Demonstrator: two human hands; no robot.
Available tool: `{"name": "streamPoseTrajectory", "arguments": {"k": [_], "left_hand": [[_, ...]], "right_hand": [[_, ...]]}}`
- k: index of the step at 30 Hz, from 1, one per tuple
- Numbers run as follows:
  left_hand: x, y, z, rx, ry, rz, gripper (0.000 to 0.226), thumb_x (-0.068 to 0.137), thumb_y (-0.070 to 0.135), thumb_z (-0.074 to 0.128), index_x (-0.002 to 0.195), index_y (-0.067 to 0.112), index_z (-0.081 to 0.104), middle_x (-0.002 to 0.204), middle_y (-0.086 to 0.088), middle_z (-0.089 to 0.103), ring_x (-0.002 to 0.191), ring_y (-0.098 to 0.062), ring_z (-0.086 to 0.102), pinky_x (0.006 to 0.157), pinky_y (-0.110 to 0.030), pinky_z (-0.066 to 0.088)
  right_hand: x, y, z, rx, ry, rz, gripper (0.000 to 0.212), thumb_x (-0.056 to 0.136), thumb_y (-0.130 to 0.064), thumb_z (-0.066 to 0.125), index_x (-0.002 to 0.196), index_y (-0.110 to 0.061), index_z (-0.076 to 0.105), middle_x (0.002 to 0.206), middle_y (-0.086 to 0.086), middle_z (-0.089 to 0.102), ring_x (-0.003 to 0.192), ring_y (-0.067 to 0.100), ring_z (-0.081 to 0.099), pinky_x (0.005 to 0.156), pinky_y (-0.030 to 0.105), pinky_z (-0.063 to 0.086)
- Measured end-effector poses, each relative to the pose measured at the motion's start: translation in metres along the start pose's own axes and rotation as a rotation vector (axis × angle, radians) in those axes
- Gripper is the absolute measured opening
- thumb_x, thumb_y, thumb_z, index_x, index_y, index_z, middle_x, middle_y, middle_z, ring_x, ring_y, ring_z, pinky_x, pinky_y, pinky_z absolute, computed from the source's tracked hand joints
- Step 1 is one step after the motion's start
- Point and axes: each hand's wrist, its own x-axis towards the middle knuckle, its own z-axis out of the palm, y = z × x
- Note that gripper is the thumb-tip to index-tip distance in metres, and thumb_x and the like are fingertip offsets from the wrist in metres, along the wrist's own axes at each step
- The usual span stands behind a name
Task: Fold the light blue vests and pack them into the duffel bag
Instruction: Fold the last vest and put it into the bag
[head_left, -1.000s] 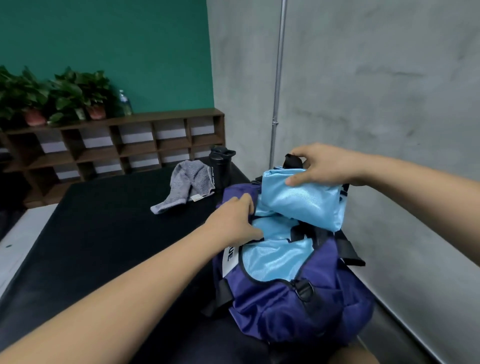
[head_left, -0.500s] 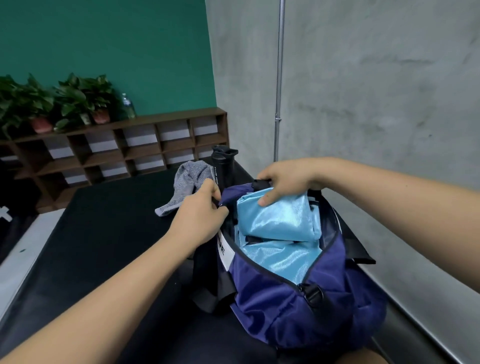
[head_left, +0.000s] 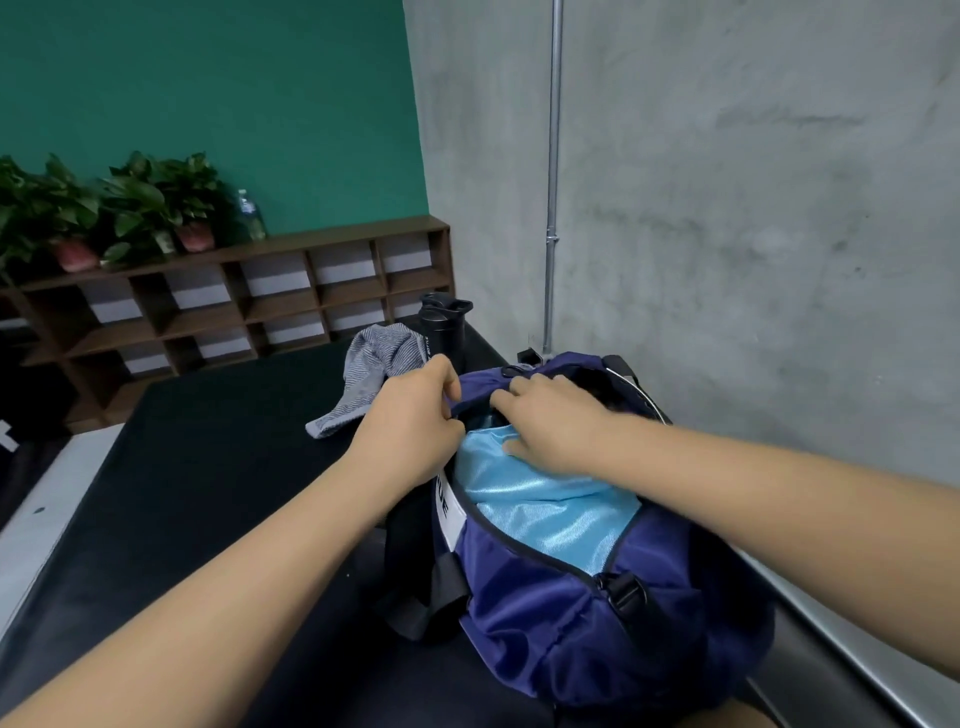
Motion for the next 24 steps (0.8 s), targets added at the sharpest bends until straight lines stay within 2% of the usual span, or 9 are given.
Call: {"name": "streamPoseTrajectory", "arguments": {"k": [2, 3, 5, 6, 9, 13, 18, 21, 24], "left_hand": [[0.002, 0.000, 0.001, -0.012, -0.023, -0.006, 0.026, 0.081, 0.005, 0.067, 0.095, 0.023, 0.054, 0.078, 0.007, 0.067, 0.077, -0.007, 0.061, 0.062, -0.022, 0.041], [0.002, 0.000, 0.003, -0.016, -0.027, -0.006, 0.026, 0.082, 0.005, 0.067, 0.096, 0.023, 0.055, 0.078, 0.007, 0.067, 0.077, -0.006, 0.060, 0.061, -0.020, 0.039], [0.003, 0.002, 0.005, -0.018, -0.030, -0.002, 0.025, 0.082, 0.006, 0.068, 0.096, 0.023, 0.056, 0.078, 0.007, 0.067, 0.077, -0.005, 0.059, 0.061, -0.017, 0.037], [0.003, 0.003, 0.007, -0.021, -0.032, -0.002, 0.024, 0.083, 0.006, 0.068, 0.096, 0.023, 0.057, 0.078, 0.006, 0.067, 0.077, -0.005, 0.059, 0.061, -0.017, 0.037], [0.004, 0.004, 0.007, -0.027, -0.029, 0.002, 0.024, 0.083, 0.006, 0.067, 0.095, 0.024, 0.057, 0.078, 0.006, 0.067, 0.076, -0.004, 0.059, 0.062, -0.017, 0.036], [0.005, 0.000, -0.001, -0.036, 0.000, -0.021, 0.022, 0.084, 0.004, 0.062, 0.094, 0.023, 0.059, 0.081, 0.005, 0.068, 0.078, -0.009, 0.061, 0.062, -0.018, 0.039], [0.001, -0.002, -0.005, -0.089, -0.001, -0.050, 0.020, 0.086, 0.005, 0.063, 0.094, 0.023, 0.060, 0.083, 0.005, 0.069, 0.079, -0.009, 0.062, 0.063, -0.024, 0.042], [-0.005, -0.003, 0.000, -0.156, -0.029, -0.030, 0.022, 0.086, 0.006, 0.065, 0.095, 0.025, 0.060, 0.083, 0.005, 0.070, 0.076, -0.008, 0.062, 0.066, -0.020, 0.043], [-0.012, -0.014, 0.003, -0.321, -0.074, -0.054, 0.022, 0.089, 0.014, 0.074, 0.098, 0.029, 0.062, 0.087, 0.005, 0.072, 0.073, -0.005, 0.061, 0.073, -0.022, 0.049]], "right_hand": [[-0.021, -0.018, 0.014, 0.010, 0.151, -0.027, 0.051, 0.105, -0.049, 0.052, 0.146, -0.019, 0.047, 0.144, 0.009, 0.050, 0.129, 0.034, 0.049, 0.105, 0.048, 0.039], [-0.030, -0.025, 0.018, 0.059, 0.145, -0.059, 0.054, 0.107, -0.053, 0.046, 0.152, -0.023, 0.044, 0.155, 0.009, 0.043, 0.139, 0.034, 0.042, 0.112, 0.050, 0.036], [-0.038, -0.030, 0.027, 0.171, 0.010, -0.084, 0.056, 0.111, -0.059, 0.032, 0.161, -0.033, 0.034, 0.176, 0.006, 0.015, 0.160, 0.031, 0.014, 0.126, 0.055, 0.019], [-0.037, -0.029, 0.032, 0.210, -0.071, -0.075, 0.056, 0.112, -0.059, 0.026, 0.164, -0.038, 0.028, 0.178, 0.002, 0.003, 0.164, 0.028, 0.001, 0.129, 0.058, 0.010], [-0.032, -0.017, 0.040, 0.266, -0.201, -0.061, 0.053, 0.114, -0.056, 0.022, 0.166, -0.048, 0.016, 0.178, -0.006, -0.011, 0.163, 0.024, -0.016, 0.129, 0.064, -0.003], [-0.036, 0.008, 0.048, 0.200, -0.269, -0.110, 0.052, 0.116, -0.048, 0.023, 0.165, -0.056, 0.007, 0.176, -0.012, -0.017, 0.162, 0.024, -0.020, 0.128, 0.067, -0.007], [-0.038, 0.025, 0.041, 0.174, -0.294, -0.181, 0.052, 0.117, -0.043, 0.026, 0.165, -0.055, 0.010, 0.176, -0.014, -0.015, 0.163, 0.021, -0.019, 0.130, 0.059, -0.007], [-0.036, 0.023, 0.019, 0.280, -0.248, -0.171, 0.051, 0.116, -0.040, 0.036, 0.164, -0.053, 0.024, 0.179, -0.008, 0.000, 0.164, 0.019, -0.008, 0.132, 0.051, -0.004], [-0.042, 0.020, -0.010, 0.382, -0.111, -0.127, 0.050, 0.112, -0.034, 0.048, 0.162, -0.040, 0.040, 0.173, -0.004, 0.027, 0.161, 0.017, 0.017, 0.128, 0.032, 0.009]]}}
